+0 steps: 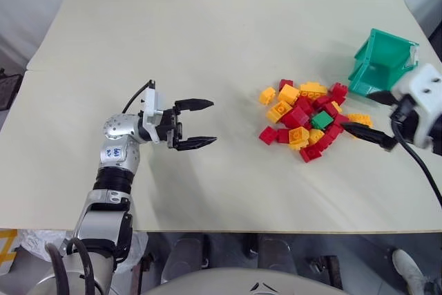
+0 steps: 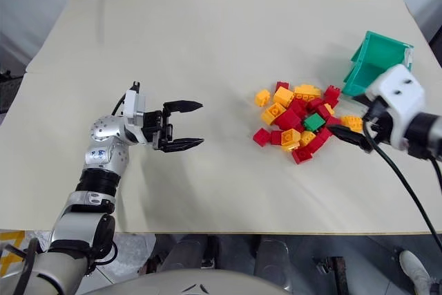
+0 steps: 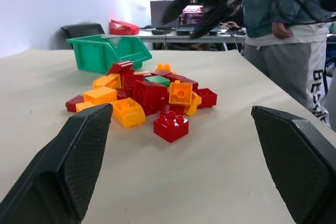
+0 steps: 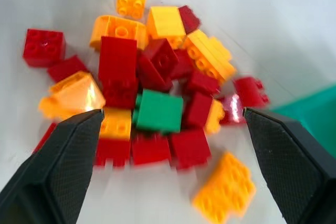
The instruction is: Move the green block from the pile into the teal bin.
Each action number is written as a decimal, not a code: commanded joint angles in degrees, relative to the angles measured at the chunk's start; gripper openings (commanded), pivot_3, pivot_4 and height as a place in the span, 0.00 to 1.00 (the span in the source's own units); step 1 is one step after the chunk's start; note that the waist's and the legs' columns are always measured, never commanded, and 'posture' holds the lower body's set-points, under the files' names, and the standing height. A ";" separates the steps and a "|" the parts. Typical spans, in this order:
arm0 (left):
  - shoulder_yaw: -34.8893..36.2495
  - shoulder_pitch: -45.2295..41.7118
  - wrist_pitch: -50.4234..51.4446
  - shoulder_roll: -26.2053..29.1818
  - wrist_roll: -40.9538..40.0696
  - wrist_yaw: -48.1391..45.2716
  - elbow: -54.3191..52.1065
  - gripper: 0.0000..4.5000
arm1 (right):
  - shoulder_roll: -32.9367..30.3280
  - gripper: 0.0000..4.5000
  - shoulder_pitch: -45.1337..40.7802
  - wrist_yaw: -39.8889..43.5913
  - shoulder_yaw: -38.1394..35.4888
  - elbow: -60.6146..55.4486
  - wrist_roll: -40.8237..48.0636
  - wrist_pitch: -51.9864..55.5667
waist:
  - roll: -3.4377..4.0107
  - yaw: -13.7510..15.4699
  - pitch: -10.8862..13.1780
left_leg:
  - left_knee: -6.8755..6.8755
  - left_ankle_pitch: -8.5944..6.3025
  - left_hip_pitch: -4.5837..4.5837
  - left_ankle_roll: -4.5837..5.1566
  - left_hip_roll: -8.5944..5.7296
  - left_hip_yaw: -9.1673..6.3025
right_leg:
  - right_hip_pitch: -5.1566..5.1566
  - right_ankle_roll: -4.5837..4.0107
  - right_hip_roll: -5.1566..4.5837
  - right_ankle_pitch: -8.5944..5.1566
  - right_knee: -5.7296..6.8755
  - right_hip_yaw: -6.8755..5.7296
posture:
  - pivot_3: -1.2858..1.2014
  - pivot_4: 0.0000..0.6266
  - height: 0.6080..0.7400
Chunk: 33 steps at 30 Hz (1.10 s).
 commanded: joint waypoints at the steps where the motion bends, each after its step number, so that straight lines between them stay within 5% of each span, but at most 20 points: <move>1: 0.55 -0.44 -0.67 -0.33 -0.02 0.68 -1.29 1.00 | -0.39 0.99 -7.11 0.22 7.82 6.02 -4.45 0.14 | 0.01 0.05 0.00 | 0.01 0.00 -0.07 0.01 -0.03 -0.02 | -0.04 0.00 -0.01 0.00 -0.02 -0.02 | 0.52 0.24 1.00; 4: 0.79 1.48 -0.16 -0.61 -0.55 1.89 -4.49 1.00 | 2.16 0.99 -19.13 4.61 21.93 16.55 -11.01 2.43 | 0.02 -0.36 -0.01 | 0.08 0.00 -0.22 0.02 -0.07 0.00 | -0.10 0.03 -0.01 0.02 -0.08 -0.06 | 0.52 0.24 1.00; 8: 0.98 3.59 0.52 -0.54 -0.66 2.93 -7.20 1.00 | 4.24 0.99 -26.41 8.61 29.55 24.92 -15.78 1.64 | 0.03 -0.51 -0.02 | 0.12 0.02 -0.51 0.06 -0.08 -0.06 | -0.25 0.12 0.01 0.07 -0.15 -0.13 | 0.52 0.24 1.00; 18: 1.29 6.31 1.37 -0.41 -0.89 5.52 -10.89 1.00 | 6.38 0.99 -30.82 19.43 37.34 26.77 -19.63 4.12 | 0.00 -0.21 -0.04 | 0.48 0.01 -0.56 0.05 -0.03 -0.09 | -0.20 0.20 0.04 0.11 -0.03 -0.12 | 0.52 0.24 1.00; 29: 1.09 6.30 1.23 -0.73 -0.80 6.44 -10.88 1.00 | 8.16 0.99 -30.15 20.11 37.57 27.10 -21.80 4.97 | 0.04 -0.01 -0.04 | 0.80 -0.05 -0.61 -0.03 -0.06 -0.24 | -0.12 0.13 -0.03 0.18 0.05 -0.15 | 0.52 0.24 1.00; 33: 1.06 6.09 1.19 -0.79 -0.82 6.50 -10.83 1.00 | 7.85 0.78 -30.08 20.42 37.19 26.44 -22.35 4.95 | 0.03 0.08 -0.04 | 0.80 -0.05 -0.62 -0.03 -0.07 -0.24 | -0.12 0.13 -0.03 0.18 0.04 -0.17 | 0.52 0.24 1.00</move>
